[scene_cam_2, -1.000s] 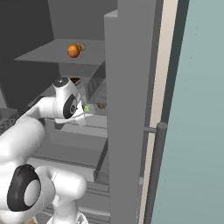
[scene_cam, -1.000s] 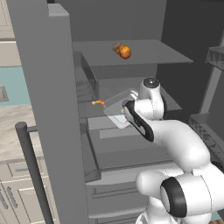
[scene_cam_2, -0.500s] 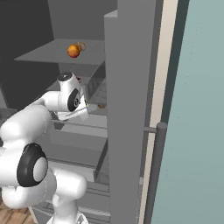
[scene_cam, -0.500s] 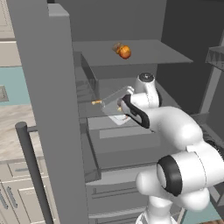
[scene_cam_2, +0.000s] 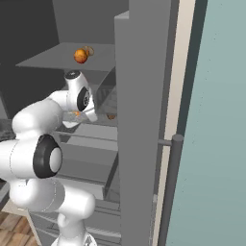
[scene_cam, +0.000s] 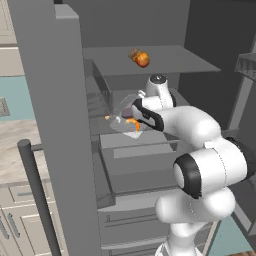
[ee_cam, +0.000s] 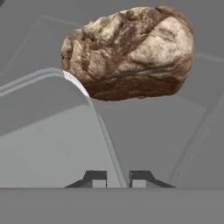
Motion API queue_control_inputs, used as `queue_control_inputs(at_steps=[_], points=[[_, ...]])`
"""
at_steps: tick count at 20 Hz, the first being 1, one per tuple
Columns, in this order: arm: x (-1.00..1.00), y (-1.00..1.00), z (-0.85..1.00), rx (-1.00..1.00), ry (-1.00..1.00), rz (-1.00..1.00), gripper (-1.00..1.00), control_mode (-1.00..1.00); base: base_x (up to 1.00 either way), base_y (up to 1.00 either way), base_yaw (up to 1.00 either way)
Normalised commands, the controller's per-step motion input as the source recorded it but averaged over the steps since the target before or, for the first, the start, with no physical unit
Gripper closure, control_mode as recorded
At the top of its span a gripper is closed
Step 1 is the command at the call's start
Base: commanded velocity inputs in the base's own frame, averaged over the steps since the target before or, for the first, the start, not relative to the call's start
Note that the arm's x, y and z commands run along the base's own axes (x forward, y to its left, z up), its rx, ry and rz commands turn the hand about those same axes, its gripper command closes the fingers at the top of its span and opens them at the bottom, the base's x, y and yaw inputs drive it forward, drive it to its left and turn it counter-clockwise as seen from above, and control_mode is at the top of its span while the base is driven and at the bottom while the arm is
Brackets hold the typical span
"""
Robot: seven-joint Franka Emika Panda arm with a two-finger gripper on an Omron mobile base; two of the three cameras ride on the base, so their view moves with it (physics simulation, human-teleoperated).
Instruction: Place the tupperware on the second highest shelf of the fridge. Make space for the tupperware among the existing items by rearranging them on the shelves if needed. Close the fridge door when finished.
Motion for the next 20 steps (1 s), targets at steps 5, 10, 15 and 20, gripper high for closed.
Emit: queue_control_inputs(at_steps=[5,10,15,20], points=[[0.55,0.00,-0.02,0.00,-0.07,-0.02,1.00,-1.00,0.00,0.00,0.00],[0.50,0.03,-0.07,0.00,-0.19,-0.07,-1.00,-1.00,0.00,0.00,0.00],[0.39,0.01,-0.04,0.00,-0.24,-0.07,-1.00,-1.00,0.00,0.00,0.00],[-0.10,0.00,-0.03,0.00,-0.29,-0.03,-1.00,-1.00,0.00,0.00,0.00]])
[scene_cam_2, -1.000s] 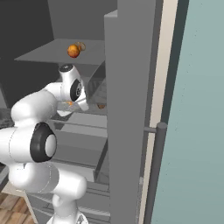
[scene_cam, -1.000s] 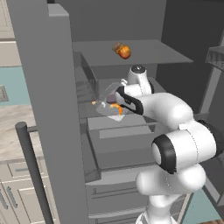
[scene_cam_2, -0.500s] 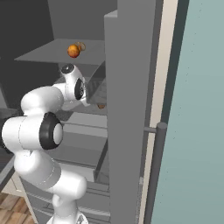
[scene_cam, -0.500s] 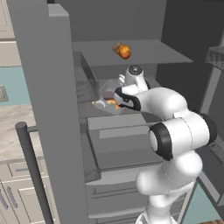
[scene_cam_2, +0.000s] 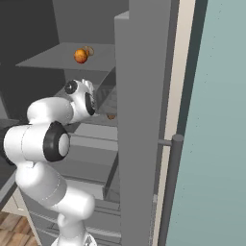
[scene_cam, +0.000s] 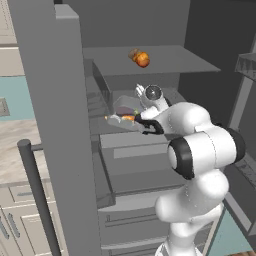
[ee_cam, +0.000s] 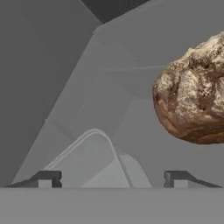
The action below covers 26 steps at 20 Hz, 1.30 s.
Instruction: Place the tupperware on the second highest shelf of the fridge. Make space for the tupperware among the existing items by rearranging them on the shelves if needed. Close the fridge door when finished.
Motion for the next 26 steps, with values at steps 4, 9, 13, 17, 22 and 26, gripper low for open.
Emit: queue_control_inputs(at_steps=[4,9,13,17,22,26], points=[[-0.66,0.00,0.04,0.00,-0.26,0.00,-1.00,-1.00,0.00,0.00,0.00],[-0.64,-0.11,0.47,0.00,-0.22,0.00,-1.00,-1.00,0.00,0.00,0.00],[-0.99,-0.14,0.36,0.00,-0.01,0.02,-1.00,-1.00,0.00,0.00,0.00],[-1.00,-0.18,0.52,0.00,0.06,0.14,-1.00,-1.00,0.00,0.00,0.00],[-0.85,-0.27,0.97,0.07,0.12,0.17,-1.00,-1.00,0.00,0.00,0.00],[-0.79,-0.30,1.00,0.07,0.20,0.09,-1.00,-1.00,0.00,0.00,0.00]])
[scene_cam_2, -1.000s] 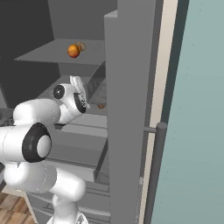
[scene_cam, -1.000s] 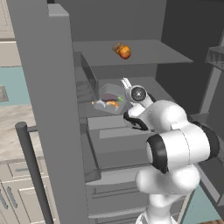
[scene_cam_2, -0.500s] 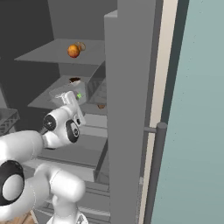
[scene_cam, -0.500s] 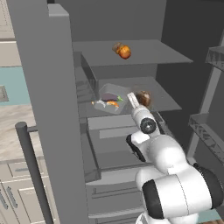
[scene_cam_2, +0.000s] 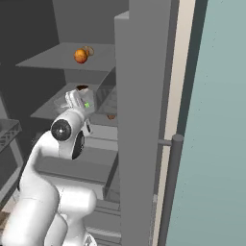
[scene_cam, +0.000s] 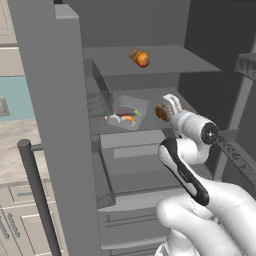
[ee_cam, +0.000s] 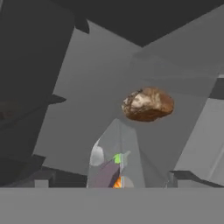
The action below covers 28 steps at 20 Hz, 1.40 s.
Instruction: Place the tupperware on the second highest shelf of the fridge. Make space for the tupperware among the existing items by rearranging them on the shelves if needed. Close the fridge door when finished.
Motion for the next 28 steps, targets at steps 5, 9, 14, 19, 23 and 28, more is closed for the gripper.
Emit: queue_control_inputs(at_steps=[5,9,14,19,23,28], points=[[-0.82,-0.07,0.99,0.00,0.36,0.01,-1.00,-1.00,0.00,0.00,0.00],[-0.87,0.00,0.55,-0.07,0.38,0.00,-1.00,-1.00,0.00,0.00,0.00],[-0.90,0.00,-0.21,-0.13,0.13,0.06,-1.00,-1.00,0.00,0.00,0.00],[-0.42,0.06,-0.23,-0.11,0.02,0.04,-1.00,-1.00,0.00,0.00,0.00],[0.00,0.00,0.00,0.00,0.00,0.00,-1.00,-1.00,0.00,0.00,0.00],[-0.06,-0.02,-0.09,0.00,0.01,0.00,-1.00,-1.00,0.00,0.00,0.00]])
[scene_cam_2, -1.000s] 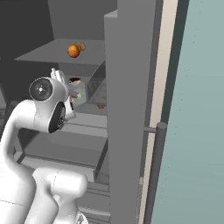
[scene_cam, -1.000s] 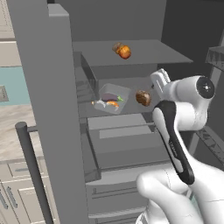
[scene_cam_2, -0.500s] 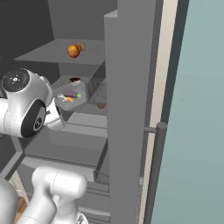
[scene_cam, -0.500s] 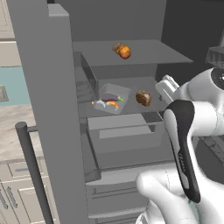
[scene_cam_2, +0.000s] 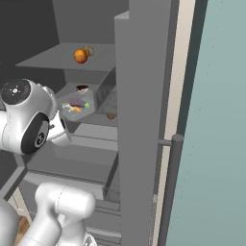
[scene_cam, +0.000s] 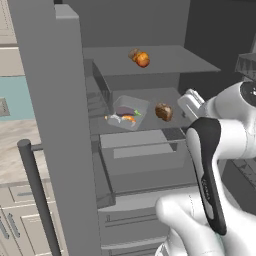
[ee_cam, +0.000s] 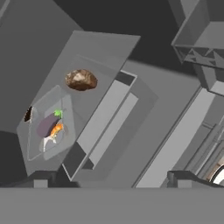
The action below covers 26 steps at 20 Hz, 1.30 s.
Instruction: Place the tupperware on the second highest shelf of the fridge. Make space for the tupperware among the existing items by rearranging them on the shelves if needed. Close the fridge door when finished.
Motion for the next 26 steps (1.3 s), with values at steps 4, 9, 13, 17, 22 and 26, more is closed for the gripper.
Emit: queue_control_inputs(at_steps=[4,9,13,17,22,26], points=[[0.00,0.00,0.00,0.00,0.00,0.00,-1.00,1.00,-0.52,0.00,0.00],[0.00,0.00,0.00,0.00,0.00,0.00,-1.00,1.00,-0.76,0.04,0.00],[0.00,0.00,0.00,0.00,0.00,0.00,-1.00,1.00,-0.79,0.12,0.00],[0.00,0.00,0.00,0.00,0.00,0.00,-1.00,1.00,-0.66,0.11,0.00],[0.00,0.10,-0.02,-0.02,0.00,0.00,-1.00,-1.00,-0.24,0.13,0.00],[0.06,0.13,0.00,0.00,0.00,0.00,-1.00,-1.00,0.00,0.00,0.00]])
